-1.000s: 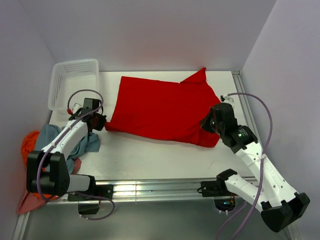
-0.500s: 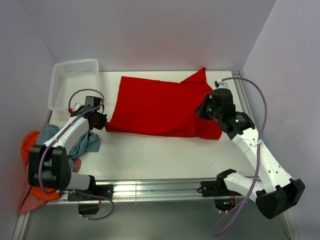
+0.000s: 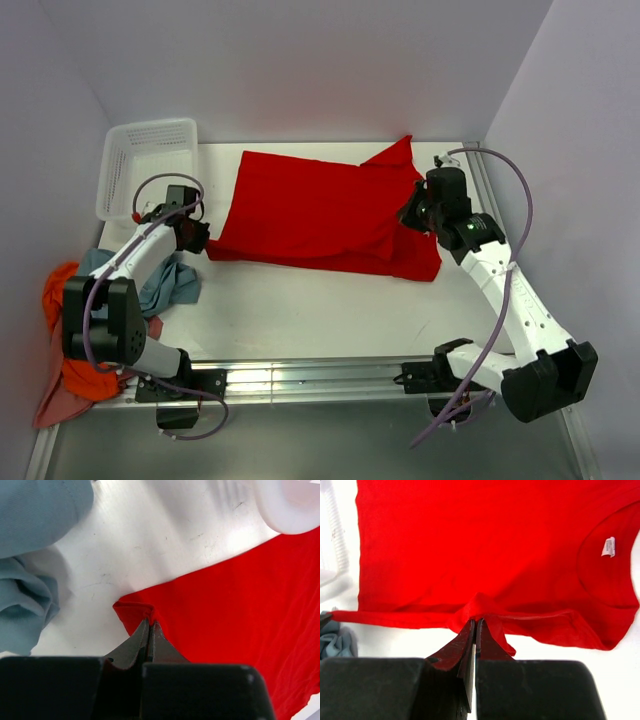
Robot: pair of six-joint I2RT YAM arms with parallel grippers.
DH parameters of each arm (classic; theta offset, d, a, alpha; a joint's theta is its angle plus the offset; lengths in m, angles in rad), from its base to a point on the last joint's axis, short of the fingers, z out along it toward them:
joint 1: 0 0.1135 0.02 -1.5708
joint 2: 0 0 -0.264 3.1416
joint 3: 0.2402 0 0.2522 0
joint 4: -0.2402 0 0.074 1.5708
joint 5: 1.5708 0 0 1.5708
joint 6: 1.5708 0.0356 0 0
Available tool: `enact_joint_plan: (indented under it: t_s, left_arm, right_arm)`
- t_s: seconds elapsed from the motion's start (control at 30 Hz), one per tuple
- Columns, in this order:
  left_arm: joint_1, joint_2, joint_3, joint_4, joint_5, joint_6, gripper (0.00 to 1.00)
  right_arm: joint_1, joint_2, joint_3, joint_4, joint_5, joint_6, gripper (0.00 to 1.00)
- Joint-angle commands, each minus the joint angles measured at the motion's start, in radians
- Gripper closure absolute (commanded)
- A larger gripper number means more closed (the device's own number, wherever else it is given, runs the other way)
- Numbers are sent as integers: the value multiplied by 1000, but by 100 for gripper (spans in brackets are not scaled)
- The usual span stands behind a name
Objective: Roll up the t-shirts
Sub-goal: Fold the tshirt
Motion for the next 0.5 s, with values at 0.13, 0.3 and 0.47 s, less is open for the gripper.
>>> enact_joint_plan:
  t_s: [0.13,0.3,0.47]
  left_arm:
    - [3,96,88,29,28,24,100]
    - [0,133,133,9,25,41,100]
    - [0,123,139,21,25,49,100]
  right_arm:
    - [-68,16,-11,87,-10,5,100]
    - [-119,-16,-37,91,-16,18,100]
    - [-136,-46,-48,76,-12,21,100]
